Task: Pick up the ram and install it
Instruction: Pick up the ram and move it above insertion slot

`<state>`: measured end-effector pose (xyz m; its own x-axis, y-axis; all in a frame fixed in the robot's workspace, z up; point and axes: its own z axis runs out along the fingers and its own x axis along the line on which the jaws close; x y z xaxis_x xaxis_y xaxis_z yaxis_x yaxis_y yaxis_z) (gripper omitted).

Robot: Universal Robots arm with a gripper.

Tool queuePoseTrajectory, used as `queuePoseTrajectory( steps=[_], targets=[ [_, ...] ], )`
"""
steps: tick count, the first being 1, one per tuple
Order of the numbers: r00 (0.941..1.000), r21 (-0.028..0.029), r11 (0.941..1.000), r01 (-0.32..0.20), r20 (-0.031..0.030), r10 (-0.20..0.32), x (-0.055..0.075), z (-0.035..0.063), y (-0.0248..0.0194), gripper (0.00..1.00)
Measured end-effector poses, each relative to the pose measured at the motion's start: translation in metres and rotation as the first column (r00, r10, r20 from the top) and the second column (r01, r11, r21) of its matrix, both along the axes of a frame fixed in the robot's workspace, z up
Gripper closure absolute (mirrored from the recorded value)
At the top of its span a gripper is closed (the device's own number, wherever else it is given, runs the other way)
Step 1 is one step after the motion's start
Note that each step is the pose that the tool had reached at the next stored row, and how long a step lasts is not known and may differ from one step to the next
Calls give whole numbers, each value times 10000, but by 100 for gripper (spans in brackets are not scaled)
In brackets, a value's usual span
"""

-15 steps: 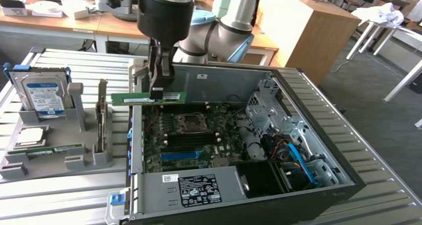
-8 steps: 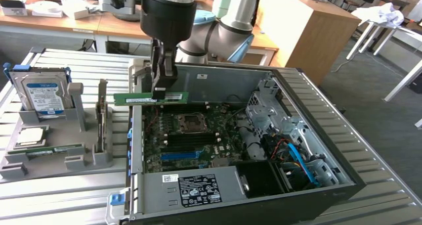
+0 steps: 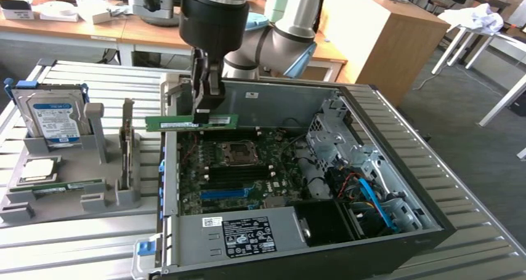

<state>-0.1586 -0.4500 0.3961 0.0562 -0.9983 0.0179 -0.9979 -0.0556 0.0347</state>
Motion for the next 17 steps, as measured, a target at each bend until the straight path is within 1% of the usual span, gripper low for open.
queuePoseTrajectory(
  steps=[17],
  targets=[
    [10000,-4,10000,0,0,0,99,0,0,87]
  ],
)
